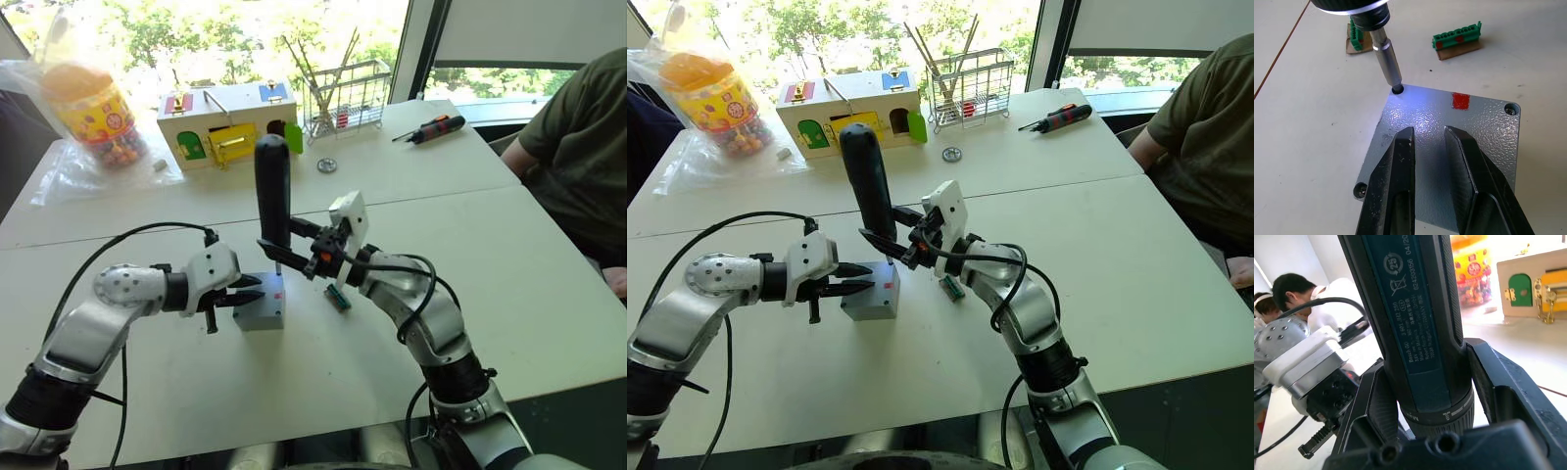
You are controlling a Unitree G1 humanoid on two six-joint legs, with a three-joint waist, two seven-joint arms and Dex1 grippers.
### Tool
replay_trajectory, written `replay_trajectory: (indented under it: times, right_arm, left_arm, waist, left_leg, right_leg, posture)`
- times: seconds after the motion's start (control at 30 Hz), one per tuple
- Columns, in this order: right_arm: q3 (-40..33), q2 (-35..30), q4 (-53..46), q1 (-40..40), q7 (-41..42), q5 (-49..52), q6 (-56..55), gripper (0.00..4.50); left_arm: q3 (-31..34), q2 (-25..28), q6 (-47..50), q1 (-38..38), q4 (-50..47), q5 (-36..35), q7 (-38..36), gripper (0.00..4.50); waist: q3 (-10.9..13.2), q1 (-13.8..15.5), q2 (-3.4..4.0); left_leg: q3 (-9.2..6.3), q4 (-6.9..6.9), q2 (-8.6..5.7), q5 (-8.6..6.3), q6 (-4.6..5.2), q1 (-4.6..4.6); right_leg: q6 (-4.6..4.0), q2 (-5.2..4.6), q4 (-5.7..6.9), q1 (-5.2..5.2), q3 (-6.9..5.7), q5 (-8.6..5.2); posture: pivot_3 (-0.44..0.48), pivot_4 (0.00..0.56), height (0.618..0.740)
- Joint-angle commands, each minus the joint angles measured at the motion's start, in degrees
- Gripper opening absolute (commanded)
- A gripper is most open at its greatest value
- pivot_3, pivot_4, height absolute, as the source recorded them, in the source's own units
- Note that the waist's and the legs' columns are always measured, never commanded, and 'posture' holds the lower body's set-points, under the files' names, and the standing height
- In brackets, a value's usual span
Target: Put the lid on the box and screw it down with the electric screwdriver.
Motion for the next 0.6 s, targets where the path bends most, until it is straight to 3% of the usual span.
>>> replay_trajectory:
  times: [0.03, 0.3, 0.43, 0.5, 0.6]
  right_arm:
    - [-6.31, -0.88, -7.1, -5.54, -1.78, 7.54, 9.51, 1.84]
    - [-18.08, -3.25, -11.13, -16.33, -6.71, 20.84, 22.46, 1.84]
    - [-24.56, -2.0, -6.94, -20.92, -15.97, 23.79, 28.84, 1.84]
    - [-27.03, -4.49, -5.16, -23.32, -18.85, 25.04, 34.8, 1.84]
    - [-31.64, -13.32, -0.66, -27.57, -17.42, 29.18, 47.66, 1.84]
  left_arm:
    - [-2.09, 0.01, 0.54, 1.06, 1.31, 1.87, 0.1, 0.94]
    - [-2.0, -0.93, -0.38, 0.74, 2.41, 1.77, 0.26, 0.94]
    - [1.68, -4.23, 3.27, -2.53, 1.99, -3.76, 1.56, 0.94]
    - [4.15, -5.79, 5.72, -5.41, 1.33, -6.93, 2.61, 0.94]
    - [6.52, -6.58, 10.76, -10.71, -0.35, -11.29, 3.64, 0.94]
  waist:
    - [0.22, 0.18, -0.08]
    - [0.6, 1.22, -0.07]
    - [0.71, 1.25, -0.07]
    - [1.04, 1.55, -0.14]
    - [1.54, 1.66, -0.39]
  left_leg:
    - [-0.01, 0.0, -0.01, 0.01, -0.01, -0.13]
    - [-0.07, 0.1, -0.01, 0.12, -0.18, -0.95]
    - [-0.06, 0.14, -0.02, 0.18, -0.24, -0.97]
    - [-0.11, 0.31, -0.02, 0.19, -0.25, -1.11]
    - [-0.21, 0.58, -0.06, 0.23, -0.3, -1.56]
  right_leg:
    - [-0.01, 0.0, 0.01, -0.15, 0.0, 0.01]
    - [-0.07, -0.02, 0.17, -0.82, -0.08, 0.08]
    - [-0.17, -0.02, 0.2, -0.75, -0.08, 0.15]
    - [-0.19, -0.01, 0.27, -0.81, -0.14, 0.17]
    - [-0.19, -0.02, 0.33, -1.07, -0.25, 0.18]
  posture:
    - [0.0, 0.15, 0.74]
    - [0.0, 0.15, 0.74]
    - [0.0, 0.15, 0.74]
    - [0.0, 0.15, 0.74]
    - [0.0, 0.15, 0.74]
